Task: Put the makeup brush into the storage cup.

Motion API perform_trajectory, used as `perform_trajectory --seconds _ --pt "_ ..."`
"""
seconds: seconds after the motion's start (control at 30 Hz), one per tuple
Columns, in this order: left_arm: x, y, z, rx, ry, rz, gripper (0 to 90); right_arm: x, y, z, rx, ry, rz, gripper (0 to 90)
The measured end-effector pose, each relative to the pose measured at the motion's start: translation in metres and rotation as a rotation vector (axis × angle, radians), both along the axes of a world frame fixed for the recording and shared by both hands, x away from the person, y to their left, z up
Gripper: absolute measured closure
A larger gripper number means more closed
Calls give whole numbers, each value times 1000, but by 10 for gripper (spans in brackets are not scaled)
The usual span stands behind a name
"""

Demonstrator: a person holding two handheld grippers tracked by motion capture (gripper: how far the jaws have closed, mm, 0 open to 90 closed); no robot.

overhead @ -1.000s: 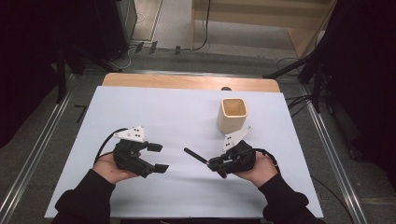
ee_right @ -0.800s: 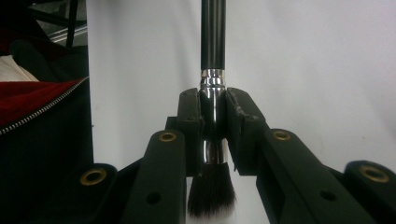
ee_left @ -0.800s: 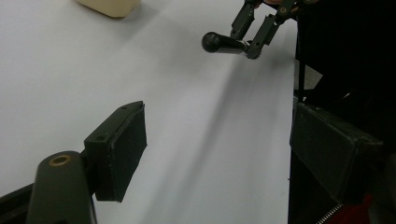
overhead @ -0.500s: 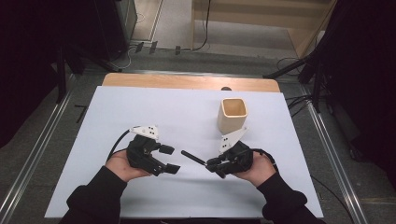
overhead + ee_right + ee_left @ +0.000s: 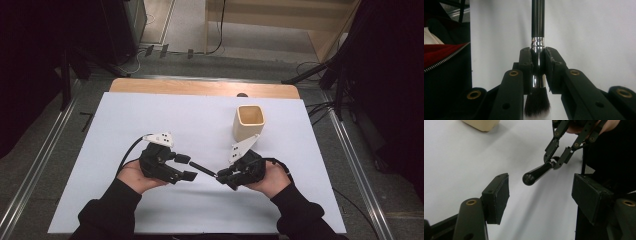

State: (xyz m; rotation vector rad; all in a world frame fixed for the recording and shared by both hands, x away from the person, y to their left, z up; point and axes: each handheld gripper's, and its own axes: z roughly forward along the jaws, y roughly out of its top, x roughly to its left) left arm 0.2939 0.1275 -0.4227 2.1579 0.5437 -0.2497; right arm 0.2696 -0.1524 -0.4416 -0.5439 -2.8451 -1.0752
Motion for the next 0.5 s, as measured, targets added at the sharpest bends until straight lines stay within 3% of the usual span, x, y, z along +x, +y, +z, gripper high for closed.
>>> perform_trajectory --seconds 0.07,0.13,0.23,0.43,0.5 --pt "-1 0 -4 -27 7 25 310 0 -1 0 20 12 -5 777" --pt "-1 0 -5 -25 10 23 312 0 0 -1 25 17 0 777" --pt "-2 -3 -8 -7 11 6 328 -1 4 -4 -10 2 27 777" --pt "-2 -6 -11 16 38 -22 383 0 12 -4 -31 -11 82 777" --pt "0 -7 -13 31 50 -29 399 3 15 -3 -66 -29 104 777"
